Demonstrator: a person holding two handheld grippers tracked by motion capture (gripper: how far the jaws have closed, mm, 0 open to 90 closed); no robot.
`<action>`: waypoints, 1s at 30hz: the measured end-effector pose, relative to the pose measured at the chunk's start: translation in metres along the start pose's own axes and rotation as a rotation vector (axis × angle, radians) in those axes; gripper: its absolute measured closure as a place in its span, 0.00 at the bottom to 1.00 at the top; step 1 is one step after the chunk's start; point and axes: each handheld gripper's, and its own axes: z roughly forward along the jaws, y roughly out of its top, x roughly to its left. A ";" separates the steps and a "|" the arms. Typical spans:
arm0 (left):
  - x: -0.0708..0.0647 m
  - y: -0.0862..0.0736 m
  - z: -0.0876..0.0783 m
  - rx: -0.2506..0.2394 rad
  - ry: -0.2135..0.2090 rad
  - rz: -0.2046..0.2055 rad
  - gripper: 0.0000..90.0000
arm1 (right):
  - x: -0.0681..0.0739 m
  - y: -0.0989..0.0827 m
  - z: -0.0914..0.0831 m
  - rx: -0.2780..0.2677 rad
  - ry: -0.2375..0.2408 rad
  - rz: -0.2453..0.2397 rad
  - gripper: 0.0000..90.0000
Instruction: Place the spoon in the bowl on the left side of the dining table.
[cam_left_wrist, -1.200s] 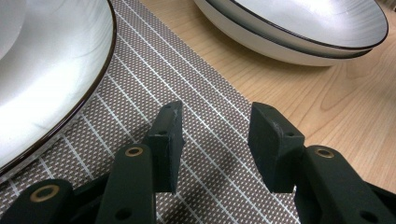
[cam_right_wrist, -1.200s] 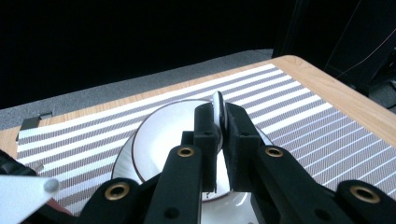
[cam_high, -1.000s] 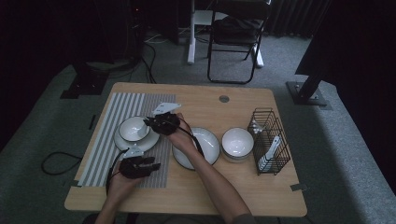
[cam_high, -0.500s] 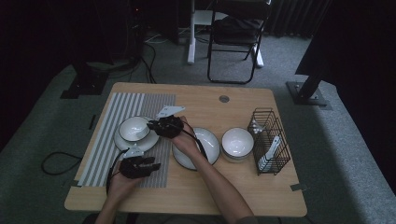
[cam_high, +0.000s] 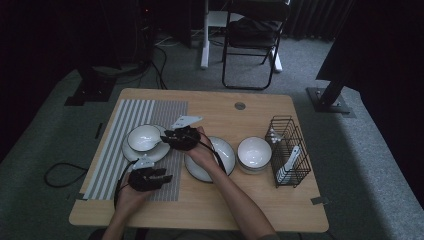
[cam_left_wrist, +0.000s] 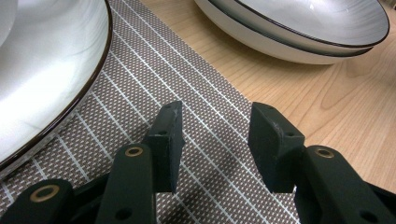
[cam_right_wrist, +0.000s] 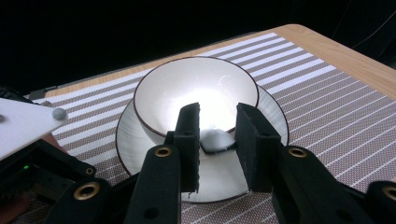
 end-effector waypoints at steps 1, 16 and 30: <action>0.000 0.000 0.000 0.001 0.000 0.001 0.63 | 0.000 0.000 -0.002 -0.002 -0.002 -0.002 0.76; 0.000 -0.001 0.001 0.003 0.001 -0.005 0.63 | 0.007 -0.005 -0.040 0.000 -0.024 -0.001 0.67; 0.000 -0.001 0.001 0.006 0.001 -0.003 0.63 | 0.022 -0.021 -0.059 0.018 -0.013 -0.028 0.66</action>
